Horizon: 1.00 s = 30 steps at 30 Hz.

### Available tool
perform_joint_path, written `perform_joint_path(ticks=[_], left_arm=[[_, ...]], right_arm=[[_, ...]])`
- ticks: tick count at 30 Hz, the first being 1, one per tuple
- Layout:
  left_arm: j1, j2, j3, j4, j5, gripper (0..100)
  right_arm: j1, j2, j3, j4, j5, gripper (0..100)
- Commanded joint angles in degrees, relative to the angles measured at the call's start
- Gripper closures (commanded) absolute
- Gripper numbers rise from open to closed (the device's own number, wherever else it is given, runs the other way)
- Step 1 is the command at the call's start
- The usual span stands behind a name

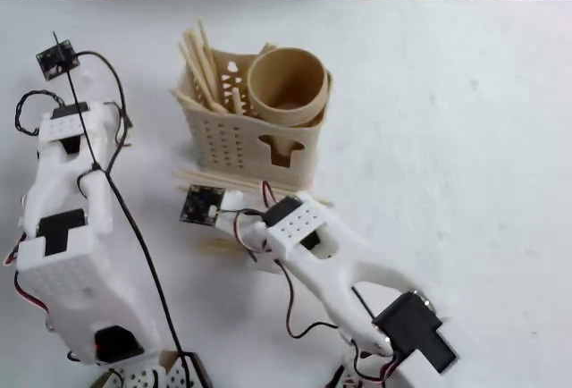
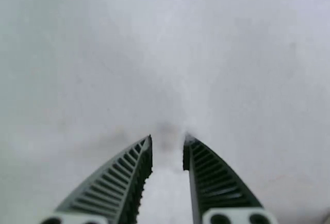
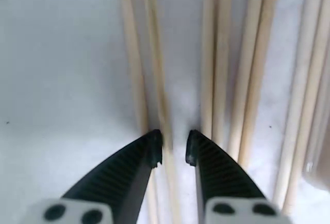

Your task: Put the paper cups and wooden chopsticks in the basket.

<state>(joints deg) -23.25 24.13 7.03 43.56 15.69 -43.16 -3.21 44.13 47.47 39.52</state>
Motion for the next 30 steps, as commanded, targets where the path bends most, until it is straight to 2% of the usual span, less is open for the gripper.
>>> perform_joint_path(ticks=[1, 4, 7, 13, 17, 20, 25, 30], left_arm=[[-0.40, -0.48, -2.29, -0.53, 0.09, 88], [-0.40, -0.48, -2.29, -0.53, 0.09, 88], [-0.48, -0.48, -2.20, -0.53, 0.09, 88], [-0.48, -0.48, -2.20, -0.53, 0.09, 88], [-0.48, -0.48, -2.37, -0.53, 0.09, 88], [-0.48, -0.48, -2.46, -0.70, 0.09, 88], [-0.48, -0.48, -2.46, -0.70, 0.09, 88], [-0.48, -0.48, -2.37, -0.79, 0.09, 88]], right_arm=[[-0.75, 0.57, -0.79, 1.36, 0.18, 89.7], [-0.57, 1.63, -0.88, 0.48, 0.18, 90.6], [-0.57, 1.80, -0.97, 0.48, 0.18, 98.5], [0.92, -0.48, -1.85, 1.63, -0.35, 98.1], [6.20, -11.03, -1.49, 4.62, -0.53, 98.2], [8.22, -21.41, 0.44, 5.41, -3.78, 98.2], [5.58, -38.20, 1.85, 9.63, -6.59, 98.2], [1.54, -47.34, -9.67, 15.69, -9.32, 98.3]])
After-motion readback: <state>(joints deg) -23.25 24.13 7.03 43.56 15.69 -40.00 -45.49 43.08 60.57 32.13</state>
